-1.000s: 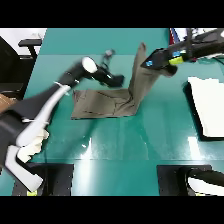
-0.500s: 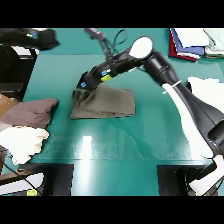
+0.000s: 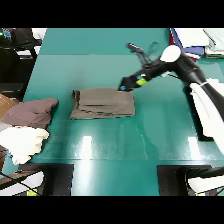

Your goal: Fold the shirts.

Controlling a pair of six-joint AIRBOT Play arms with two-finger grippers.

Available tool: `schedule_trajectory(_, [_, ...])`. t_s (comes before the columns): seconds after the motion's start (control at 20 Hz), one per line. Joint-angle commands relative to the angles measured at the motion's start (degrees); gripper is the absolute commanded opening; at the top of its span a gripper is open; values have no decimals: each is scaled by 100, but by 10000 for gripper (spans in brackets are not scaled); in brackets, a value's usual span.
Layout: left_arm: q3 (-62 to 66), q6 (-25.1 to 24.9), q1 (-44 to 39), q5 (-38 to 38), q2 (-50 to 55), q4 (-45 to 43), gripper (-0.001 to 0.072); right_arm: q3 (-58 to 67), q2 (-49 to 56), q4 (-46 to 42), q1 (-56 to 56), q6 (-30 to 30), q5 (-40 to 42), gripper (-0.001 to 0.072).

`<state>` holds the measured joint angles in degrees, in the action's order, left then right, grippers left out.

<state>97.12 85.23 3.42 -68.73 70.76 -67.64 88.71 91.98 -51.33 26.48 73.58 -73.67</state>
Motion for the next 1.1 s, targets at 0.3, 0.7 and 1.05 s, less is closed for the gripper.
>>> schedule_trajectory(0.3, [-671, -20, 20, 44, -15, 435, 23, -1902, 350, 929, -955, 238, 767, 659])
schedule_trajectory(0.7, [-671, -22, -87, 160, -17, 765, 23, -474, 1799, 1681, 74, 177, 1040, 172])
schedule_trajectory(1.05, [-671, -173, -1456, 678, -17, 656, 23, 778, 1211, 573, -527, 361, 1023, 13])
